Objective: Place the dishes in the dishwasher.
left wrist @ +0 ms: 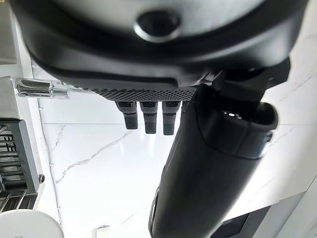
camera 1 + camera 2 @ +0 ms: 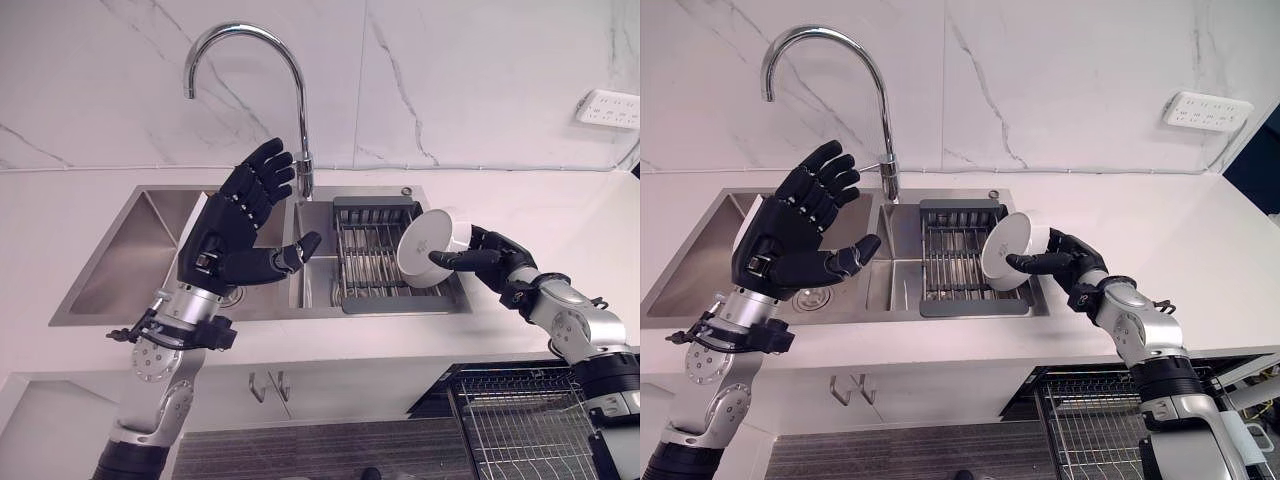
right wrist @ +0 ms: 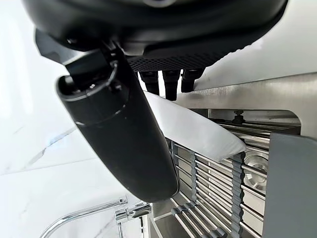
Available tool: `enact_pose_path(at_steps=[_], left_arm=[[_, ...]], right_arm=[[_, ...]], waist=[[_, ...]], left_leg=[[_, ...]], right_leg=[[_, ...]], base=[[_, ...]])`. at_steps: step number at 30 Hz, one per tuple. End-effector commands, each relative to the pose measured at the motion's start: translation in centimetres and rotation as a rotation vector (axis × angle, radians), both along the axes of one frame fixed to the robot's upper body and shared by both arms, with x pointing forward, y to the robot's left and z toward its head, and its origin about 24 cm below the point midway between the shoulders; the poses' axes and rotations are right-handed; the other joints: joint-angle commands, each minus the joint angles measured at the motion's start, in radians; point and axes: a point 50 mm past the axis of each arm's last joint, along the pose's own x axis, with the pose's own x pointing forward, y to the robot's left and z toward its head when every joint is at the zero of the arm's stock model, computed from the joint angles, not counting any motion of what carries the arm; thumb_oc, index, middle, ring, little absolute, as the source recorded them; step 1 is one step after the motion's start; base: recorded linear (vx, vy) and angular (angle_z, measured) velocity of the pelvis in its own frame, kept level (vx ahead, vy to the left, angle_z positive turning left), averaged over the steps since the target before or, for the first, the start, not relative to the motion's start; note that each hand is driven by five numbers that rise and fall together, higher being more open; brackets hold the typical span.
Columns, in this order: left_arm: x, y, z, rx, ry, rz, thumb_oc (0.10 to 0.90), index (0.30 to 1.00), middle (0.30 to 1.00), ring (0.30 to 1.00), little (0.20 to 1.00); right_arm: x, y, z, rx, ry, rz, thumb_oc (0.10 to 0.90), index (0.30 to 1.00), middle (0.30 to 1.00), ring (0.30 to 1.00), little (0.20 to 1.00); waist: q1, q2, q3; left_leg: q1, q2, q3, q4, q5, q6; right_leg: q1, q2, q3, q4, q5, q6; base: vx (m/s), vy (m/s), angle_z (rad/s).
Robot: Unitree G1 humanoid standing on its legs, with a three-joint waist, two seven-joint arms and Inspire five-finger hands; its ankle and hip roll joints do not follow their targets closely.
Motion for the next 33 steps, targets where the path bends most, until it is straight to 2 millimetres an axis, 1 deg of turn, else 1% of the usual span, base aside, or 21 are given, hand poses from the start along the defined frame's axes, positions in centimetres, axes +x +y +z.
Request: enact_pose_path(at_steps=[1, 2, 3, 4, 11, 17, 21, 28, 31, 33], left_arm=[[-0.3, -1.3, 5.0, -0.014, -0.234, -0.089, 0.8, 0.9, 0.9, 0.9, 0.9], [-0.2, -1.4, 4.9, -0.015, -0.233, -0.09, 0.8, 0.9, 0.9, 0.9, 0.9], [-0.2, -1.4, 4.9, -0.016, -0.232, -0.09, 0.8, 0.9, 0.9, 0.9, 0.9], [-0.2, -1.5, 4.9, -0.017, -0.231, -0.091, 0.8, 0.9, 0.9, 0.9, 0.9], [-0.2, -1.8, 4.9, -0.028, -0.226, -0.093, 0.8, 0.9, 0.9, 0.9, 0.9], [-0.1, -2.0, 4.7, -0.035, -0.22, -0.09, 0.8, 0.9, 0.9, 0.9, 0.9], [0.0, -2.1, 4.8, -0.036, -0.22, -0.091, 0.8, 0.9, 0.9, 0.9, 0.9], [0.0, -2.3, 4.8, -0.033, -0.221, -0.091, 0.8, 0.9, 0.9, 0.9, 0.9], [0.0, -2.2, 4.8, -0.031, -0.22, -0.089, 0.8, 0.9, 0.9, 0.9, 0.9], [-0.1, -2.1, 4.6, -0.029, -0.216, -0.091, 0.8, 0.9, 0.9, 0.9, 0.9]], right_arm=[[2.8, 2.2, 5.2, 0.097, -0.187, 0.05, 0.8, 0.9, 0.9, 0.9, 0.9], [2.9, 2.4, 5.3, 0.102, -0.193, 0.045, 0.584, 0.575, 0.575, 0.575, 0.575], [3.0, 2.5, 5.3, 0.104, -0.196, 0.041, 0.5, 0.451, 0.451, 0.451, 0.451], [3.1, 2.6, 5.5, 0.11, -0.205, 0.027, 0.4, 0.3, 0.3, 0.3, 0.3], [3.7, 3.5, 5.8, 0.135, -0.219, -0.031, 0.4, 0.3, 0.3, 0.3, 0.3], [4.0, 4.2, 6.3, 0.112, -0.244, -0.07, 0.4, 0.3, 0.3, 0.3, 0.3], [4.0, 4.0, 6.3, 0.09, -0.255, -0.088, 0.4, 0.3, 0.3, 0.3, 0.3], [3.9, 4.4, 7.0, 0.069, -0.309, -0.099, 0.4, 0.3, 0.3, 0.3, 0.3], [3.7, 5.0, 7.8, 0.079, -0.374, -0.058, 0.4, 0.3, 0.3, 0.3, 0.3], [3.0, 5.6, 9.3, 0.139, -0.484, -0.032, 0.4, 0.3, 0.3, 0.3, 0.3]], waist=[[0.041, -0.02, -0.062], [0.043, -0.019, -0.061], [0.043, -0.019, -0.061], [0.044, -0.018, -0.061], [0.051, -0.012, -0.063], [0.054, -0.009, -0.061], [0.054, -0.009, -0.062], [0.05, -0.008, -0.062], [0.047, -0.006, -0.062], [0.042, -0.003, -0.064]], left_leg=[[-0.009, 0.096, 0.011, 0.026, -0.06, -0.086], [-0.009, 0.096, 0.01, 0.026, -0.061, -0.085], [-0.009, 0.095, 0.009, 0.026, -0.061, -0.085], [-0.01, 0.095, 0.009, 0.026, -0.06, -0.085], [-0.009, 0.094, 0.007, 0.026, -0.06, -0.082], [-0.007, 0.092, 0.002, 0.026, -0.061, -0.08], [-0.007, 0.091, 0.0, 0.026, -0.061, -0.08], [-0.007, 0.091, 0.001, 0.026, -0.061, -0.08], [-0.008, 0.092, 0.002, 0.026, -0.061, -0.079], [-0.009, 0.092, 0.004, 0.026, -0.061, -0.078]], right_leg=[[0.105, -0.075, 0.046, -0.027, -0.121, 0.135], [0.105, -0.075, 0.046, -0.027, -0.121, 0.134], [0.105, -0.075, 0.046, -0.027, -0.121, 0.134], [0.105, -0.076, 0.046, -0.027, -0.121, 0.134], [0.105, -0.075, 0.048, -0.027, -0.121, 0.132], [0.108, -0.074, 0.049, -0.027, -0.121, 0.129], [0.108, -0.074, 0.049, -0.027, -0.12, 0.13], [0.106, -0.074, 0.052, -0.027, -0.119, 0.13], [0.105, -0.073, 0.054, -0.027, -0.118, 0.13], [0.103, -0.073, 0.055, -0.027, -0.118, 0.131]], base=[[0.0, 0.0, 0.0], [0.0, 0.0, 0.0], [0.0, 0.0, 0.0], [0.0, 0.0, 0.0], [0.0, 0.006, 0.02], [0.0, 0.007, 0.02], [0.0, 0.0, 0.0], [0.0, 0.0, 0.0], [0.0, 0.0, 0.0], [0.0, 0.0, 0.0]])
